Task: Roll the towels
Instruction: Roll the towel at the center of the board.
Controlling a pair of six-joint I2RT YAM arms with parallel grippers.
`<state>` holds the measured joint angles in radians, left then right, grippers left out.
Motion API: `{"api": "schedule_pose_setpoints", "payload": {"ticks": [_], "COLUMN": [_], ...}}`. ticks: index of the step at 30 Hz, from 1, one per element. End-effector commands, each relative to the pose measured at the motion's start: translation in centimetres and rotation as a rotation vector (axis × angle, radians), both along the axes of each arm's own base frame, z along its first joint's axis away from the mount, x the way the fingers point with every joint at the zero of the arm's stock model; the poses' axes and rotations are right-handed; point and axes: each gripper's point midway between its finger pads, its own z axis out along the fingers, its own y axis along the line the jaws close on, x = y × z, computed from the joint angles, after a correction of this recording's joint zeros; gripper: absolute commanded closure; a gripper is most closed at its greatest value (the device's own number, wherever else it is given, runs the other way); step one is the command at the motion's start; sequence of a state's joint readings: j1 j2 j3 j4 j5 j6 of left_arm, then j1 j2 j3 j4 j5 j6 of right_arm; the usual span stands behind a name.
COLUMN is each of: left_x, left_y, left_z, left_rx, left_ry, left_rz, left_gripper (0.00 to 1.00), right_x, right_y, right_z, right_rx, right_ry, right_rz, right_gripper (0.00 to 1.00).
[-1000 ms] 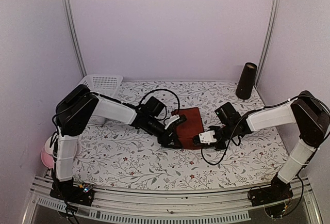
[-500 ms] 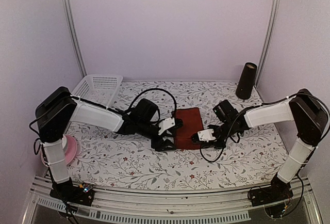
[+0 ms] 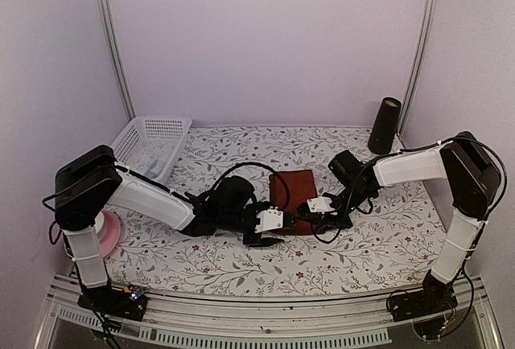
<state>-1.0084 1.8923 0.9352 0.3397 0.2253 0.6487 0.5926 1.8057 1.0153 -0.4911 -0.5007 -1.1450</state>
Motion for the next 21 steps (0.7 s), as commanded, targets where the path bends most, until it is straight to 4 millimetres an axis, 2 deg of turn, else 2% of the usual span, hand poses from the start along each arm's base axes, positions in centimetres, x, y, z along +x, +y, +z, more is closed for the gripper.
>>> {"api": "schedule_pose_setpoints", "payload": {"ticks": [1,6,8,16,21], "left_x": [-0.2,-0.9,-1.3,-1.6,-1.7], "left_y": [-1.4,-1.9,-1.7,-1.6,-1.6], "left_z": [-0.3,-1.1,-3.1,-5.3,-6.0], "left_rx": [0.013,0.044,0.085,0.152,0.169], "left_ry": [-0.113,-0.111,-0.087,-0.075,-0.062], "left_rz": [-0.036,-0.072,-0.088,-0.094,-0.091], "left_gripper": [0.34,0.36,0.36,0.38,0.51], "right_x": [-2.5,-2.5,-2.3,-1.9,-1.7], "right_y": [-0.9,-1.2,-1.2,-1.4,-1.4], "right_z": [-0.5,-0.2,-0.1,0.3,0.3], "right_rx": [-0.024,-0.017,-0.011,-0.007,-0.012], "right_ry": [0.163,0.194,0.2,0.221,0.22], "right_rz": [0.022,0.02,0.016,0.005,-0.001], "right_gripper": [0.85,0.85,0.85,0.84,0.84]}}
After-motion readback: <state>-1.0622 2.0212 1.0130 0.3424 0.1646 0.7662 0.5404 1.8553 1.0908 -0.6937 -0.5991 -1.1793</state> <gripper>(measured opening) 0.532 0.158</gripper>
